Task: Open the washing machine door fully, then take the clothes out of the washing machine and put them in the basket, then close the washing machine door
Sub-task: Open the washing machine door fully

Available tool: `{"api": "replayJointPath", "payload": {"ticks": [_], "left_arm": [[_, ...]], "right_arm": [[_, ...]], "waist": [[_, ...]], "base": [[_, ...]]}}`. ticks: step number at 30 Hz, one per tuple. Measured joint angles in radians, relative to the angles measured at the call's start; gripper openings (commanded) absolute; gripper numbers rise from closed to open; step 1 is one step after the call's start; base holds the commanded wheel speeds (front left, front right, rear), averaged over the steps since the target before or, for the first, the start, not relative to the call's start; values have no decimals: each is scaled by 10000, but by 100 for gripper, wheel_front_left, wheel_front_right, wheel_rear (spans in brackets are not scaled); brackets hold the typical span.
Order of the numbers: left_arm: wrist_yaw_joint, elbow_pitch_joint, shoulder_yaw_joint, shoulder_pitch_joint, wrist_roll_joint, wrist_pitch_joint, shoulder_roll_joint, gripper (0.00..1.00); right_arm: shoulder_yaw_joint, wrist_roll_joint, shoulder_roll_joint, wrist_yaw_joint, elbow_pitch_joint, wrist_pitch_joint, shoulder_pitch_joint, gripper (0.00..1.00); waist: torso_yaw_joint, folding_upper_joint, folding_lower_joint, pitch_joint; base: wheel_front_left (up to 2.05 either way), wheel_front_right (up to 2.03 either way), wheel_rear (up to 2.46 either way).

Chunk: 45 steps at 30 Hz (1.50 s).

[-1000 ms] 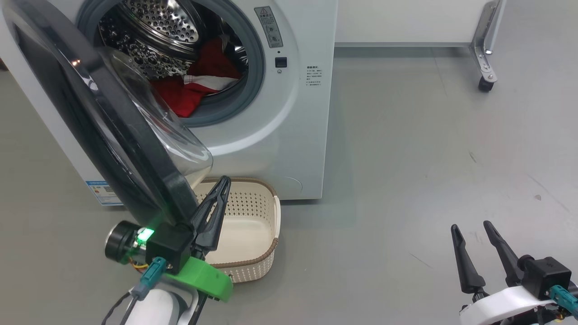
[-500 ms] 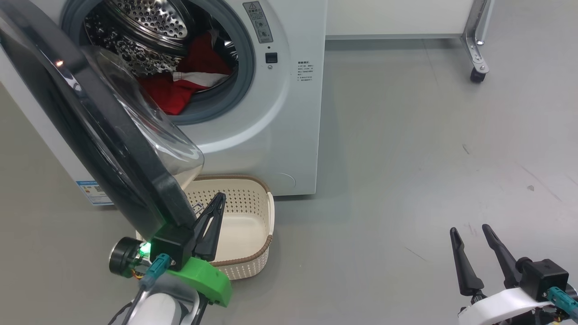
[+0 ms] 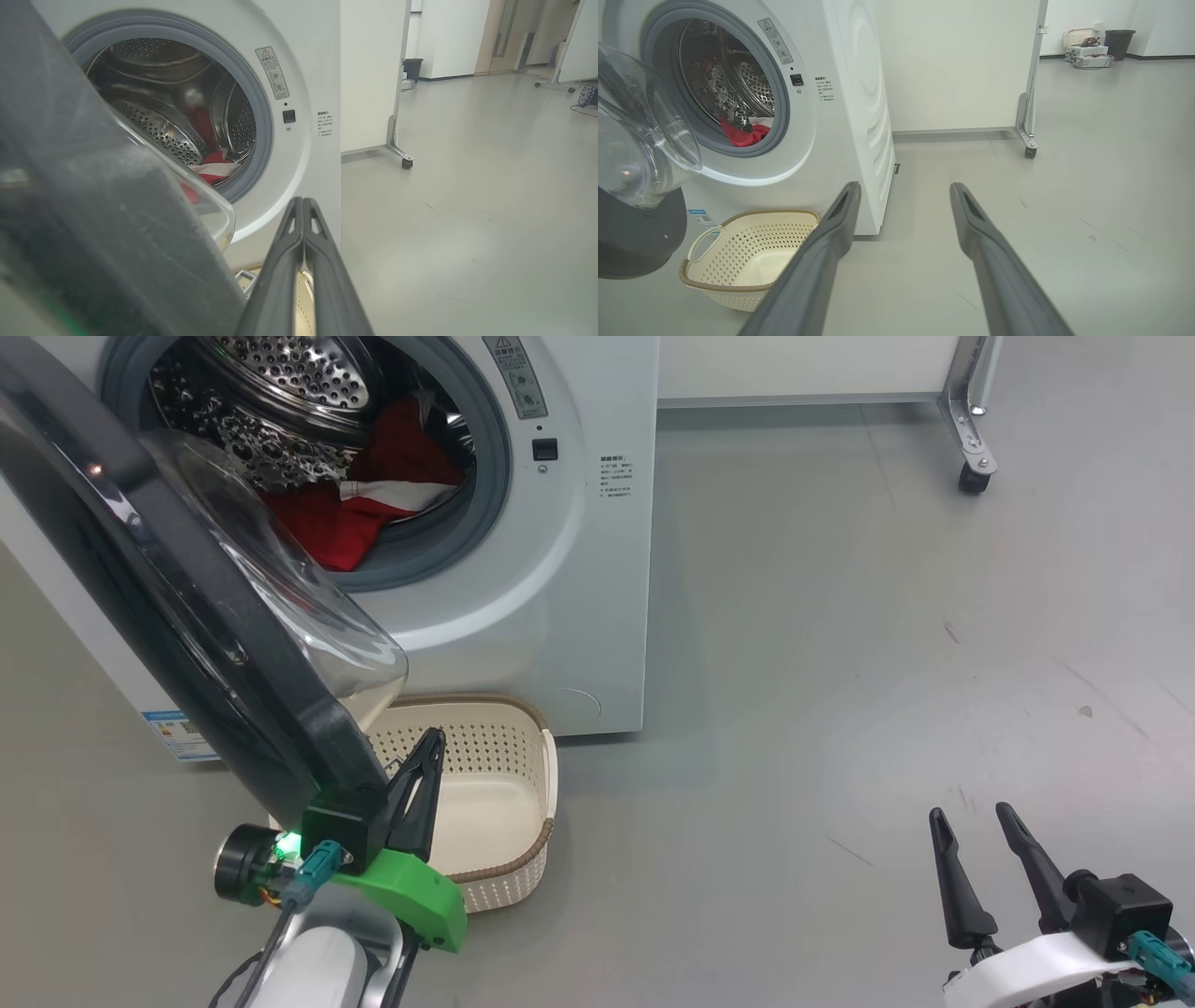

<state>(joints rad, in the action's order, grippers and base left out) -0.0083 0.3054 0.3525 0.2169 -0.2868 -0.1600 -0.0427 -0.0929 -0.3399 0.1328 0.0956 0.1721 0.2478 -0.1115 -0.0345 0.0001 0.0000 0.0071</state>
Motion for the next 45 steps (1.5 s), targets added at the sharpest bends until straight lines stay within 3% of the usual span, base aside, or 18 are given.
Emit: {"api": "replayJointPath", "payload": {"ticks": [21, 45], "left_arm": [[251, 965, 236, 331, -198, -382, 46, 0], [255, 1718, 537, 495, -320, -702, 215, 0]], "right_arm": [[251, 79, -136, 90, 161, 0, 6, 100], [431, 84, -313, 176, 230, 0, -3, 100]], "waist": [[330, 0, 0, -4], [1984, 0, 0, -148]], "base": [[0, 0, 0], [0, 0, 0]]}}
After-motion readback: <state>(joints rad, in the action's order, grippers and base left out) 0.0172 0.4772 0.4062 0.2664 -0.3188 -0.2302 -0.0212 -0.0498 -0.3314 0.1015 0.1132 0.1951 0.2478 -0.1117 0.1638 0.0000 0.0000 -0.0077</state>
